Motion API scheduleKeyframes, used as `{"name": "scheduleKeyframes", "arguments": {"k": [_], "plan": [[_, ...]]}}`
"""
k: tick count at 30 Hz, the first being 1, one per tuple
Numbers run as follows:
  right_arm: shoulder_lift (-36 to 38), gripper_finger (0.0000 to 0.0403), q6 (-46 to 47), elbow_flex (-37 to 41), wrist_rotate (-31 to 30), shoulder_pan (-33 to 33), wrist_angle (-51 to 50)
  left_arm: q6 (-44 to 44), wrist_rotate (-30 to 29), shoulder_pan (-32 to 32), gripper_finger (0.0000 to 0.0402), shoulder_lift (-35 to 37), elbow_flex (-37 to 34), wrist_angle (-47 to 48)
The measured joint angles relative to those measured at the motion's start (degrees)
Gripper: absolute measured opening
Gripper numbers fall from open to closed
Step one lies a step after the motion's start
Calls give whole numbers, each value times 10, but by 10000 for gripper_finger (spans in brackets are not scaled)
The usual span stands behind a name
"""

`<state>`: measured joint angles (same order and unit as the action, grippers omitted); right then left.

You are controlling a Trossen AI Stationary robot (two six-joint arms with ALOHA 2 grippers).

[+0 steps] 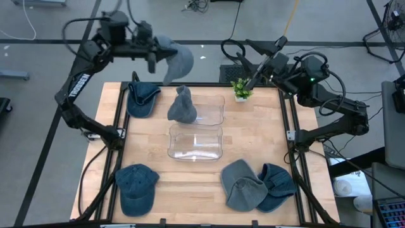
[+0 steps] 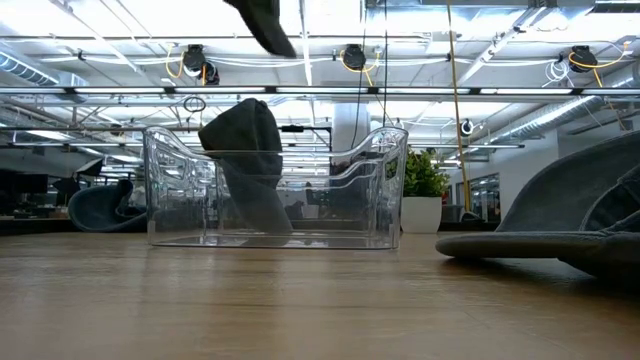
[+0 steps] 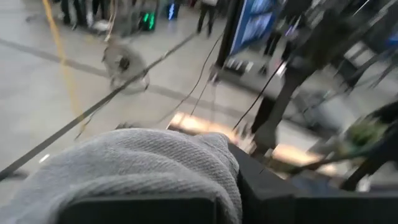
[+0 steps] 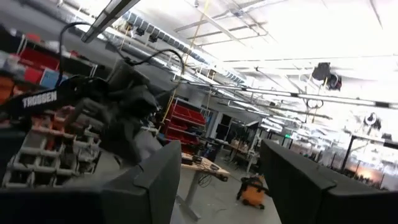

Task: Pick & Place hat
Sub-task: Put the top gray cap into the top transparent bin

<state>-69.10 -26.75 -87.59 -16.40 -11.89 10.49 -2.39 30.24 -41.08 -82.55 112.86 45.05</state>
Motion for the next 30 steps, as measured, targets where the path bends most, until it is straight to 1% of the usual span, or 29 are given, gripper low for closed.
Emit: {"name": "scheduleKeyframes", "arguments": {"k": [2, 4, 9, 13, 19, 23, 30], "plan": [[0, 206, -9, 0, -1, 4, 0, 30, -37, 16, 8, -7, 0, 35], [0, 206, -8, 0, -3, 5, 0, 53, -60, 34, 8, -15, 0, 66], [0, 206, 4, 0, -3, 5, 0, 91, -91, 79, 8, -42, 0, 97], [0, 204, 4, 0, -3, 5, -1, 101, -93, 108, 8, -63, 1, 92], [0, 201, 5, 0, -3, 5, -1, 89, -93, 140, 8, -99, 1, 94], [0, 201, 5, 0, -3, 5, 0, 86, -91, 150, 8, -123, 1, 98], [0, 201, 5, 0, -2, 5, 0, 97, -75, 158, 8, -168, 1, 146]]}}
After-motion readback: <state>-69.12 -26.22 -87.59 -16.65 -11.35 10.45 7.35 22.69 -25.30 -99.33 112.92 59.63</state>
